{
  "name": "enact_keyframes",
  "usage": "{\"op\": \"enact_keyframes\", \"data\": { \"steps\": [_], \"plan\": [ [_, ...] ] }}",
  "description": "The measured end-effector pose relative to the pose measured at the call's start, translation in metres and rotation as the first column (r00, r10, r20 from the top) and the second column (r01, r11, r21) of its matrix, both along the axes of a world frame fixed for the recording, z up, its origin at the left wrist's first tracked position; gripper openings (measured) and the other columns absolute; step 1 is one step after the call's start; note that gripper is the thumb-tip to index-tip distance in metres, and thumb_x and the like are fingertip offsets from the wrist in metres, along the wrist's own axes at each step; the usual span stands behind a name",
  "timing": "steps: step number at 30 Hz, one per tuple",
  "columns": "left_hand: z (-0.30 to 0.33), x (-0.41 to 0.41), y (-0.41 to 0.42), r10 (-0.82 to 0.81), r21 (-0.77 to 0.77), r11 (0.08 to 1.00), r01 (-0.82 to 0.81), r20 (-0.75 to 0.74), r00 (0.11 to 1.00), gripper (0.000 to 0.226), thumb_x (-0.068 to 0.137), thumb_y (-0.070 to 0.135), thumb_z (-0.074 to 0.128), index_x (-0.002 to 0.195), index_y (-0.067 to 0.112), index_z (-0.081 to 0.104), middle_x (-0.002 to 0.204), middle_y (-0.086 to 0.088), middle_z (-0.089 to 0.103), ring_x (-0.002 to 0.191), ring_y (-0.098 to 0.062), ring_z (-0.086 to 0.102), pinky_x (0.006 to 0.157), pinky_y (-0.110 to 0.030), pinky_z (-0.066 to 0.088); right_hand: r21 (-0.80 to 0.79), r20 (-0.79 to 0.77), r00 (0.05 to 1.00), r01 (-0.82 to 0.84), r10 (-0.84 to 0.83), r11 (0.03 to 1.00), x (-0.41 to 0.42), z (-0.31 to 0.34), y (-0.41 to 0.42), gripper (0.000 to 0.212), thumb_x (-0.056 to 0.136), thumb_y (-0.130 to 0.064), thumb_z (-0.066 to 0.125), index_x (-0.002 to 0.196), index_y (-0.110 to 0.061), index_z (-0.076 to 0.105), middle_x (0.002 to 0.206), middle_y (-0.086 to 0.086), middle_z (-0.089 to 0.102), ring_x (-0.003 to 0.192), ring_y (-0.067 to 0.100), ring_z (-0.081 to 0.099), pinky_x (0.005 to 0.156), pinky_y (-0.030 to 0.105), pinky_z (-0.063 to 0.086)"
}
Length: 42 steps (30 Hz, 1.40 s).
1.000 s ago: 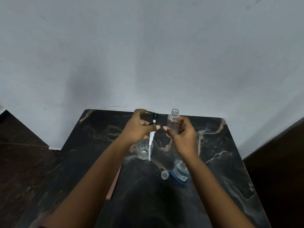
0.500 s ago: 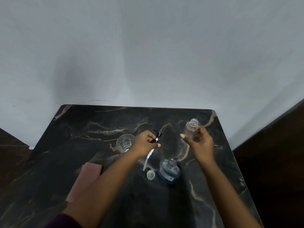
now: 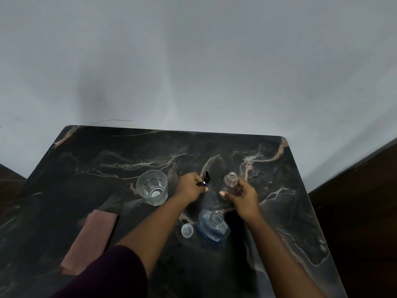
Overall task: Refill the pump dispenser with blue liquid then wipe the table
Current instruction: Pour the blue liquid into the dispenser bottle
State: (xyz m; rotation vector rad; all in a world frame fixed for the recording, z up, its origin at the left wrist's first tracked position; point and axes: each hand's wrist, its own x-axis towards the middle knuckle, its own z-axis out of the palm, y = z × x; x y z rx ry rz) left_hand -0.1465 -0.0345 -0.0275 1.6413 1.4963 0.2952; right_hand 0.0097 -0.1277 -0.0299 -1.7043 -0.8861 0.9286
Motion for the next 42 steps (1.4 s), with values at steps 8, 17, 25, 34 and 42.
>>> {"op": "enact_keyframes", "data": {
  "steps": [8,17,25,34,42],
  "plan": [
    [-0.003,0.005,-0.007,-0.03,0.058,0.998,0.039,-0.152,0.988,0.032,0.075,0.023,0.082,0.102,0.016,0.065,0.112,-0.009,0.059,0.104,-0.026,0.059,0.091,-0.037,0.051,-0.03,0.037,0.997,-0.074,0.075,0.997,-0.001,-0.005,0.001,0.045,0.069,0.001,0.083,0.105,-0.017,0.063,0.098,-0.001,0.072,0.095,0.016,0.068,0.088,0.027,0.055],
    [-0.003,0.006,-0.012,-0.018,0.073,0.997,0.025,-0.105,0.994,0.046,0.072,0.023,0.084,0.111,0.014,0.061,0.119,-0.01,0.052,0.113,-0.027,0.053,0.1,-0.038,0.046,-0.034,0.045,0.997,-0.055,0.056,0.998,-0.005,-0.009,-0.009,0.063,0.066,0.001,0.085,0.12,-0.014,0.057,0.111,0.004,0.07,0.104,0.018,0.067,0.091,0.034,0.055],
    [0.032,-0.004,-0.013,-0.15,0.276,0.954,0.12,0.091,0.984,0.073,0.069,0.004,0.081,0.131,0.026,0.049,0.12,-0.002,0.046,0.122,-0.024,0.043,0.102,-0.034,0.041,0.04,-0.048,0.997,0.069,-0.067,0.997,-0.004,0.004,-0.071,0.055,0.079,0.022,0.062,0.122,-0.011,0.056,0.122,0.01,0.064,0.105,0.009,0.064,0.082,0.008,0.049],
    [0.02,0.02,-0.006,-0.523,0.107,0.852,0.513,0.148,0.839,0.1,0.065,0.015,0.088,0.146,0.027,0.033,0.145,-0.002,0.038,0.137,-0.014,0.034,0.113,-0.028,0.031,0.039,-0.069,0.958,-0.277,0.28,0.96,-0.017,0.006,-0.123,0.081,0.064,0.009,0.073,0.135,-0.023,0.049,0.139,-0.002,0.053,0.133,0.013,0.048,0.111,0.035,0.035],
    [0.006,0.033,-0.008,-0.446,0.079,0.893,0.442,0.268,0.854,0.062,0.07,0.002,0.083,0.126,0.009,0.057,0.125,-0.007,0.063,0.118,-0.021,0.06,0.107,-0.04,0.045,0.119,-0.074,0.979,-0.179,0.188,0.977,-0.04,0.005,-0.109,0.078,0.061,-0.017,0.091,0.13,-0.018,0.056,0.132,-0.003,0.06,0.128,0.014,0.053,0.108,0.033,0.042]
  ]
}}
